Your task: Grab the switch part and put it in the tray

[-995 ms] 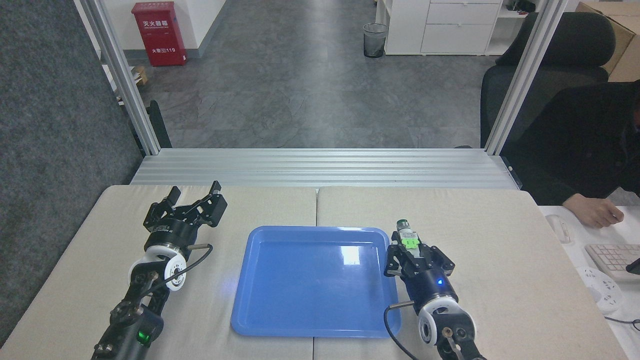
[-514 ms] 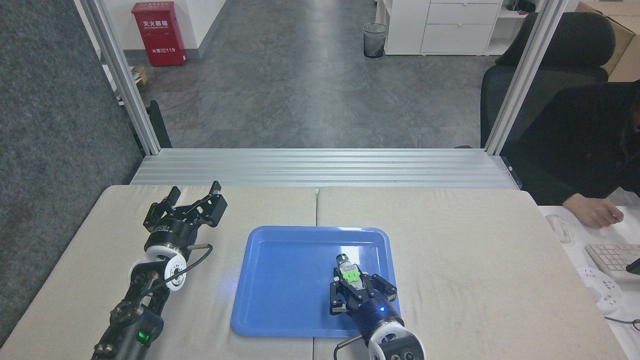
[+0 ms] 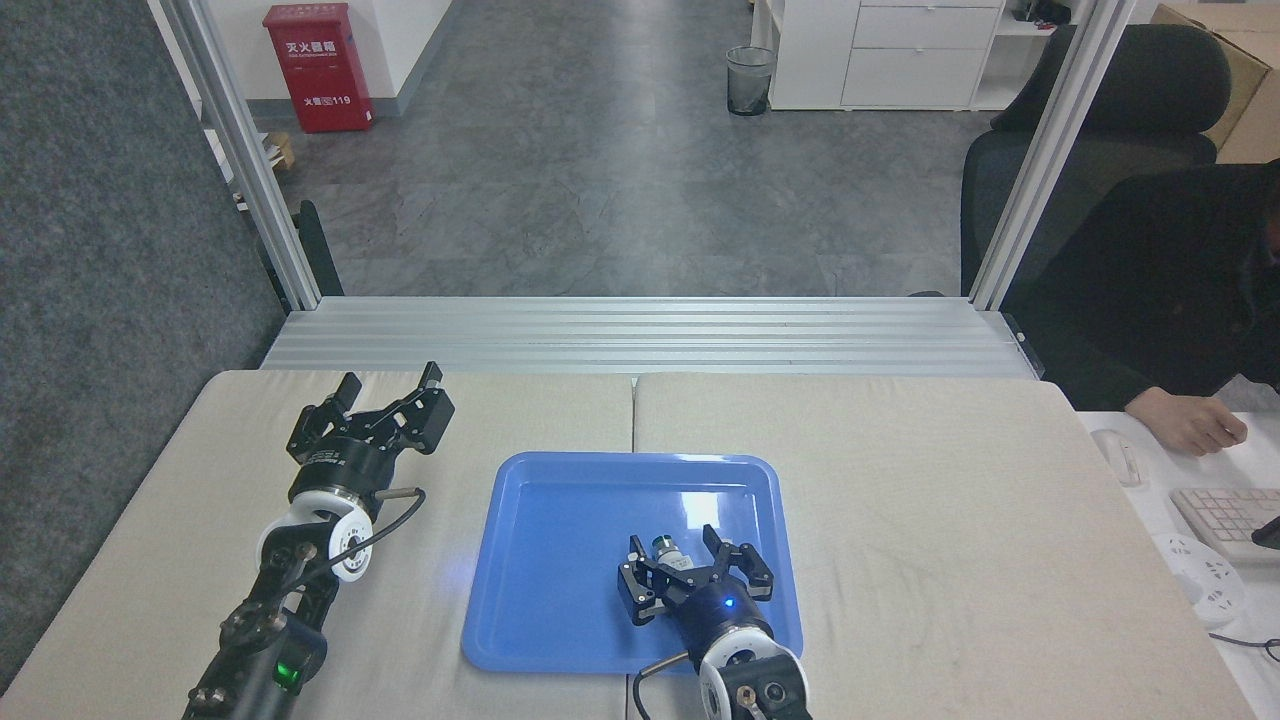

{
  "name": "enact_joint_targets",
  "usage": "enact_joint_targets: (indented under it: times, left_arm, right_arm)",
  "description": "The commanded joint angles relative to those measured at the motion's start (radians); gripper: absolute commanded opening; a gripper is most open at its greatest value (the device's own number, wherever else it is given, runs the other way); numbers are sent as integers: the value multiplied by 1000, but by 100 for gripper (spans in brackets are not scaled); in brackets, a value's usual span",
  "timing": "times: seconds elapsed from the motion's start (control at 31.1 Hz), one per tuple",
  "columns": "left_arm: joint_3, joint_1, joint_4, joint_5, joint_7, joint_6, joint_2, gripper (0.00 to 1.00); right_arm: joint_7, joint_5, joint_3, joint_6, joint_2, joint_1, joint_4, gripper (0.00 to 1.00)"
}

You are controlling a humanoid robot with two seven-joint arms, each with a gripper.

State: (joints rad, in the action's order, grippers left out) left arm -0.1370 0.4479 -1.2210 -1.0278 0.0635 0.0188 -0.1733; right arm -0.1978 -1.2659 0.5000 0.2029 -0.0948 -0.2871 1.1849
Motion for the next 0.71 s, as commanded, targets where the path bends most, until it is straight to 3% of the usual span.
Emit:
enact_joint_targets:
  times: [0.0, 0.1, 0.26, 0.45, 0.67]
  left_arm:
    - [0, 0, 0, 0, -1, 0, 0, 100]
    - [0, 0, 0, 0, -1, 0, 0, 100]
    - [-1, 0, 0, 0, -1, 0, 0, 100]
    - [0, 0, 0, 0, -1, 0, 0, 100]
    - [0, 0, 0, 0, -1, 0, 0, 100]
  right_arm:
    - [3, 19, -175, -3, -19, -87, 30, 100]
    - [3, 20, -280, -45, 67, -90, 114, 100]
    - [9, 32, -495, -265, 243, -86, 188, 100]
    - [0, 135, -744, -503, 285, -52, 188, 100]
    - [4, 132, -775, -528, 329, 22, 177, 100]
